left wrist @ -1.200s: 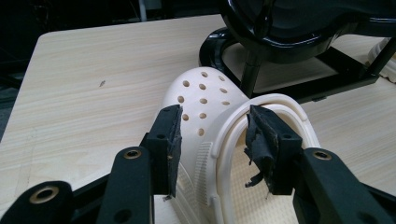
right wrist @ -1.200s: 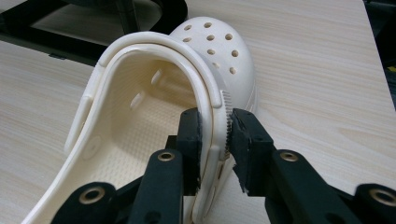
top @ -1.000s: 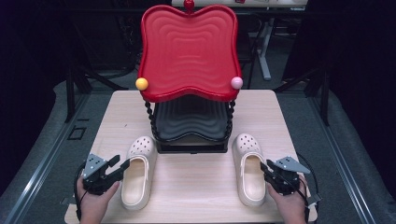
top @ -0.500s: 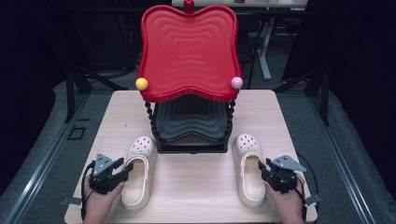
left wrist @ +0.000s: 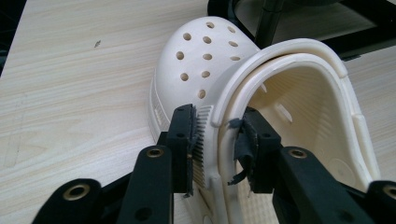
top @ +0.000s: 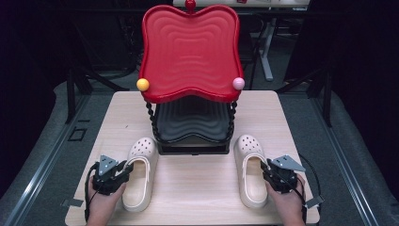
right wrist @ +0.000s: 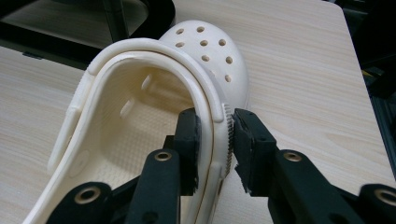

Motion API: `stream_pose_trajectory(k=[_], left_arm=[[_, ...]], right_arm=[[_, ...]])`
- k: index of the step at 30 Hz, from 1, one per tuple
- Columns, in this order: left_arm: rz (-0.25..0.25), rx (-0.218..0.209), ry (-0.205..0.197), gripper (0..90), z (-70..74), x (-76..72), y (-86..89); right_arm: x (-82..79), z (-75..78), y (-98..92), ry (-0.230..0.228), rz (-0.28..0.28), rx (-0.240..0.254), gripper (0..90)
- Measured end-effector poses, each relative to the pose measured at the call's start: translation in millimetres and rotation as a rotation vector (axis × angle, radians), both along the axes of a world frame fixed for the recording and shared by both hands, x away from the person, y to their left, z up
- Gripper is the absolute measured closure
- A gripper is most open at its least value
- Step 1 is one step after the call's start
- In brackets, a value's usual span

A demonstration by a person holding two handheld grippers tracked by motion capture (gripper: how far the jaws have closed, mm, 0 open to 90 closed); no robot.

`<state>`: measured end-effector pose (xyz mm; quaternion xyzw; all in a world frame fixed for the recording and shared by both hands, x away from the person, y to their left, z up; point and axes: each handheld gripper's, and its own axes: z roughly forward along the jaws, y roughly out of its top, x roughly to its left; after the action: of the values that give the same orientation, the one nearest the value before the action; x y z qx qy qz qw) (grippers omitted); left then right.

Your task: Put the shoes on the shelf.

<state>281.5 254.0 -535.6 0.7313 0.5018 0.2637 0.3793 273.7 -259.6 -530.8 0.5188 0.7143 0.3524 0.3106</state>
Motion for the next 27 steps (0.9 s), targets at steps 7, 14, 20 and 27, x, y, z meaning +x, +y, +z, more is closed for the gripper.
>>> stream_pose_trajectory(k=[7,14,20,27], left_arm=[[0.003,0.022,0.0,70.7,0.2,0.5,-2.1],[0.008,0.017,-0.001,70.5,-0.4,1.3,-1.7],[0.012,0.013,0.003,70.4,-0.7,2.6,-1.2],[0.022,0.018,-0.001,73.3,0.5,4.4,-0.1]], right_arm=[[1.0,1.0,1.4,0.007,0.001,-0.011,72.6],[1.8,0.5,1.8,0.004,-0.004,-0.013,72.7],[2.7,2.1,2.1,0.014,-0.002,-0.018,73.5],[3.5,3.0,1.9,0.019,0.003,-0.005,74.2]])
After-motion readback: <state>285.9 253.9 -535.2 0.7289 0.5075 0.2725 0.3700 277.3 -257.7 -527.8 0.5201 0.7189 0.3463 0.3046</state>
